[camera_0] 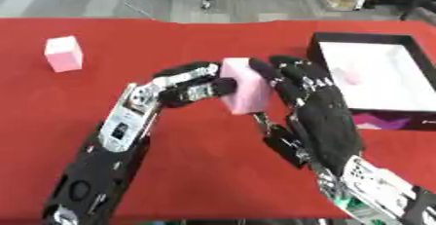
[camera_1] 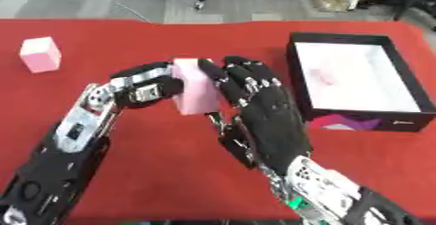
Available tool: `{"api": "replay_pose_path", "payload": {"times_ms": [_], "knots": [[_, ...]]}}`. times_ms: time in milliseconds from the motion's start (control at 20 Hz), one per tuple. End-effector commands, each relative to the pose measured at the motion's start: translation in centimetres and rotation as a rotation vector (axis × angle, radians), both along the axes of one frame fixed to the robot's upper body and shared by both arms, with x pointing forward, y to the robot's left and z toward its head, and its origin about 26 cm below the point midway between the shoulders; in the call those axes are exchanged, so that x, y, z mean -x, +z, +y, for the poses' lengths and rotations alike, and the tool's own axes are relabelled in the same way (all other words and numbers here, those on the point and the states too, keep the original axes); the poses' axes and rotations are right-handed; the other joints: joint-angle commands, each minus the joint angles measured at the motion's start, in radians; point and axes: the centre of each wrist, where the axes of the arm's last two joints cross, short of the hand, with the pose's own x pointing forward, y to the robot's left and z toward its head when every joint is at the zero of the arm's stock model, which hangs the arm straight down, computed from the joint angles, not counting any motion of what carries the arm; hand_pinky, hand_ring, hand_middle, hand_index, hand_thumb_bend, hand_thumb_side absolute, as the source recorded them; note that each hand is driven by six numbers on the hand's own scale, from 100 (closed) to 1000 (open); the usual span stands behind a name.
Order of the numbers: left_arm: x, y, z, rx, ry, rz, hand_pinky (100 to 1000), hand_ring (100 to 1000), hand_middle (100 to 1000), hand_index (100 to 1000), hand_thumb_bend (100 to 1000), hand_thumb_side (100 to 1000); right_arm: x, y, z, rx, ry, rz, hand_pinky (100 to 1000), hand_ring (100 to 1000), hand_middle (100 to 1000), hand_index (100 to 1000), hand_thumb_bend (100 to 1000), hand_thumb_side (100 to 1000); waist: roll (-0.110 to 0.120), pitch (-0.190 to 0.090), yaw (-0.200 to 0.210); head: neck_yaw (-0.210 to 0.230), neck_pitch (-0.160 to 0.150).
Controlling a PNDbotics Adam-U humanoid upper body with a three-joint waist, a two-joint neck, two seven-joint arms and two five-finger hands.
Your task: Pick up the objects with one hand, pass them to the other hand, and then place them into the box on the other side of the table.
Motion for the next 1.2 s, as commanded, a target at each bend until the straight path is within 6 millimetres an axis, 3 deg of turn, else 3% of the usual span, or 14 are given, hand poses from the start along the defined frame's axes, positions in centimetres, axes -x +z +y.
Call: {"api": "replay_pose_path", "payload": {"times_ms": [50,250,450,600,650,700,750,1050,1200], "knots": [[-0.6,0.7,1.8,0.010,0.053,-0.008,769,753,721,830,182,1000,-0.1,0.9,-0.7,-0.012,-0.006,-0.047,667,733,531,309,100,100,-0.002,-0.011,0.001,-0.016,-0.003],[-0.9,1.3,5.1,0.051,0.138,-0.001,769,757,733,831,171,1000,-0.9,1.3,-2.6,-0.028,-0.070,-0.062,652,739,525,303,100,100,-0.004,-0.013,0.005,-0.038,-0.003],[-0.7,1.9,10.2,0.085,0.266,0.009,758,747,719,815,152,1000,-2.0,2.3,-6.0,-0.115,-0.194,-0.048,617,757,507,294,100,100,-0.005,-0.012,0.014,-0.075,-0.003],[0.0,1.9,14.4,0.107,0.379,0.019,749,735,701,794,106,992,-2.1,2.2,-9.1,-0.252,-0.360,0.030,544,804,476,285,100,162,-0.003,-0.010,0.026,-0.117,-0.003],[0.4,1.8,15.8,0.107,0.428,0.023,746,730,704,792,103,990,-2.1,2.3,-10.2,-0.306,-0.429,0.062,529,814,470,282,100,100,-0.003,-0.010,0.031,-0.131,-0.003],[0.8,1.8,17.0,0.104,0.483,0.026,745,729,694,786,100,981,-2.2,2.5,-11.3,-0.351,-0.504,0.098,521,824,464,280,100,183,-0.002,-0.010,0.035,-0.145,-0.003],[1.3,1.7,17.9,0.123,0.524,0.025,745,728,694,786,100,977,-2.3,3.1,-12.4,-0.386,-0.578,0.139,518,829,463,280,100,188,-0.001,-0.010,0.040,-0.158,-0.003],[3.9,2.5,20.6,0.217,0.674,-0.037,745,722,684,779,100,904,-3.5,7.0,-17.2,-0.508,-0.950,0.354,494,872,456,314,100,226,0.015,-0.007,0.085,-0.229,-0.003],[4.8,3.2,20.6,0.248,0.688,-0.085,748,723,684,781,100,862,-5.8,6.5,-20.8,-0.533,-1.103,0.429,509,883,471,389,100,241,0.021,-0.002,0.113,-0.262,-0.003]]}}
